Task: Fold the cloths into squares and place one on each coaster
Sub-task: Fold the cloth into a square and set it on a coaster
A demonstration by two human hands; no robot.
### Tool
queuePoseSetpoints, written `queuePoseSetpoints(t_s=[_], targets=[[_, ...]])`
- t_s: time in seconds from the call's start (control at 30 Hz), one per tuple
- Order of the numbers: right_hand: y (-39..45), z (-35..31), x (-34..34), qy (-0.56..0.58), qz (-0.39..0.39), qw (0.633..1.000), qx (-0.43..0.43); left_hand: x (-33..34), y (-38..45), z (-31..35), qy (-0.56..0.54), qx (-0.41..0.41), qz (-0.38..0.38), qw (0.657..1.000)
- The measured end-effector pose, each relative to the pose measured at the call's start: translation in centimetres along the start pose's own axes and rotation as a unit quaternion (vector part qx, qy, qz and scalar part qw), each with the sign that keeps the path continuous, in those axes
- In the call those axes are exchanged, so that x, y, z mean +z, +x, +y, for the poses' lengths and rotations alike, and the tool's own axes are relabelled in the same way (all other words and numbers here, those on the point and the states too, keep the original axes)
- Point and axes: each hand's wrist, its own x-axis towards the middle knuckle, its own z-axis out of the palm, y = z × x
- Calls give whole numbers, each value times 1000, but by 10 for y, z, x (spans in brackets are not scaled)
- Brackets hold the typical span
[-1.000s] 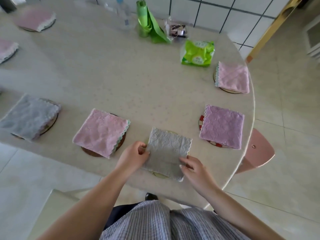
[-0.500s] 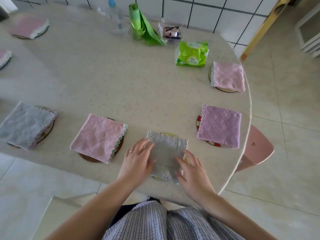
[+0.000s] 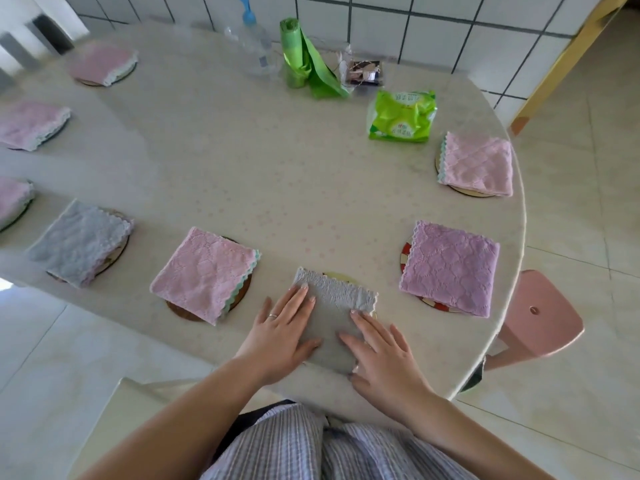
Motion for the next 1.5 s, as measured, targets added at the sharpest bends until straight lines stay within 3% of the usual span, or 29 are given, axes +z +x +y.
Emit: queuePoseSetpoints(t_s=[0.13,0.2,0.3,0.37,0.43,0.6,0.83,0.9,0.97,1.2,1.5], targets=[[19,-8,-18,138,53,988,31,-5,-22,-3,-127,-67,92,985],[27,-15,-31,137,-3,990,23,-4,-37,-15,-169,-84,149,971],[33,-23,-55,67,-176,981,42,-8,-50,-48,-180,-77,186,963],[36,-28,-69,44,-212,973,74,-17,-50,-74,-209,-93,197,953],[44,-37,-74,70,-199,971,116,-29,-44,-100,-237,-91,206,945],[83,-99,-61,161,-72,968,176,-68,-20,-176,-260,-79,161,949],[133,-182,-10,301,-46,926,223,-95,-13,-256,-312,-132,35,940],[138,-193,-1,319,-20,912,256,-95,-13,-261,-325,-133,-19,936],[142,-199,6,324,23,900,290,-95,-10,-263,-269,-106,-59,955],[149,-211,22,376,126,833,386,-99,2,-267,-196,-49,-97,975],[155,-221,26,378,121,828,395,-103,3,-273,-212,-34,-119,969]])
